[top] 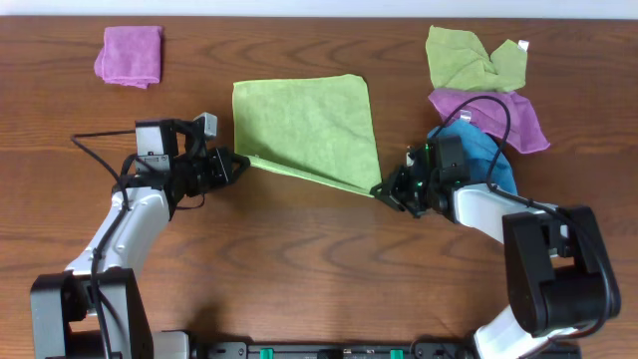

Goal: Fold the cloth
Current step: 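Lift both near corners and fold them forward toward the far edge, then lay the folded edge onto the far edge and release both grippers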

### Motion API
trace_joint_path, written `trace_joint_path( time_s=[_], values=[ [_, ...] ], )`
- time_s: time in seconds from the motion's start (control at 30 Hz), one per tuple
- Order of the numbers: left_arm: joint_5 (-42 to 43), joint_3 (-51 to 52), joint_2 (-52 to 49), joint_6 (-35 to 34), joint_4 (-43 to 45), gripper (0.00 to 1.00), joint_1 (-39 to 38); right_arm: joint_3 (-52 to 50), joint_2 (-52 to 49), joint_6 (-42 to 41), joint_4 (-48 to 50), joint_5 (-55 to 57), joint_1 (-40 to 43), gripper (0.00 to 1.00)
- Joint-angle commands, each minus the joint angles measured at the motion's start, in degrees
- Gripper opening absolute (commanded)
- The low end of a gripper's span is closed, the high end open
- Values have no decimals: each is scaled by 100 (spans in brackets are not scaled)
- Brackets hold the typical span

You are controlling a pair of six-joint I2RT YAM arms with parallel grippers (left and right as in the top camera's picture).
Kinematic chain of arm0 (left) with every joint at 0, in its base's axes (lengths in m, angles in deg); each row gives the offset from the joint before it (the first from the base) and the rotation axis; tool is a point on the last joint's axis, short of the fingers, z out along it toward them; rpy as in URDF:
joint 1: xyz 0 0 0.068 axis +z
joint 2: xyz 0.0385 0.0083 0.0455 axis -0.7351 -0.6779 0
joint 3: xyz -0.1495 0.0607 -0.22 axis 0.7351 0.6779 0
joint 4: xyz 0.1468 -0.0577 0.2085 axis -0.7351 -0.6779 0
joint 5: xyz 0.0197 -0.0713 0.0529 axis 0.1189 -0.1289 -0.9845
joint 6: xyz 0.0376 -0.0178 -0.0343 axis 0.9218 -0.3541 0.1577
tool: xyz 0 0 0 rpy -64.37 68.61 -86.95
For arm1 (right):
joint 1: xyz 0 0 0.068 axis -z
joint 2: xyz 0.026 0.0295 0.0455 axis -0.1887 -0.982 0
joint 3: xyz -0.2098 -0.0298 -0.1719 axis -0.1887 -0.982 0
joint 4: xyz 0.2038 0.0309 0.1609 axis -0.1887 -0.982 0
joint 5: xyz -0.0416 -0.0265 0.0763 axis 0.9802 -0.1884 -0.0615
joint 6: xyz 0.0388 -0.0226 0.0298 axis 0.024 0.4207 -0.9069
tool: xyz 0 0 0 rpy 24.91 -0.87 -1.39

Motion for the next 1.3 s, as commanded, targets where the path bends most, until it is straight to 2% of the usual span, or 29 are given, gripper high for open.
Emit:
trace_joint_path(
  time_s=[0.0,0.37,0.47,0.63,0.73,0.87,1.1,1.27],
  values=[
    [-24,-74,35,46,15,6,9,90,-39,11,39,-26,-42,2],
    [-85,-83,48,85,66,6,15,1250,234,501,-549,-664,-105,2],
    [-343,-83,48,76,299,6,15,1644,243,796,-658,-629,-136,2],
    [-1488,-83,44,-179,883,6,11,1993,219,1056,-669,-35,-247,2],
    [-1849,-83,44,-264,1458,6,2,2081,214,1342,-640,352,-402,2],
    [-1878,-83,33,-267,2146,6,-2,2203,214,1545,-645,966,-632,2],
    [-1906,-81,-46,-221,2149,6,-162,2256,166,1749,-570,1451,-691,2],
    [-1991,-83,-544,-107,2505,5,-361,2511,-251,1790,-476,1447,-686,1]
  ],
)
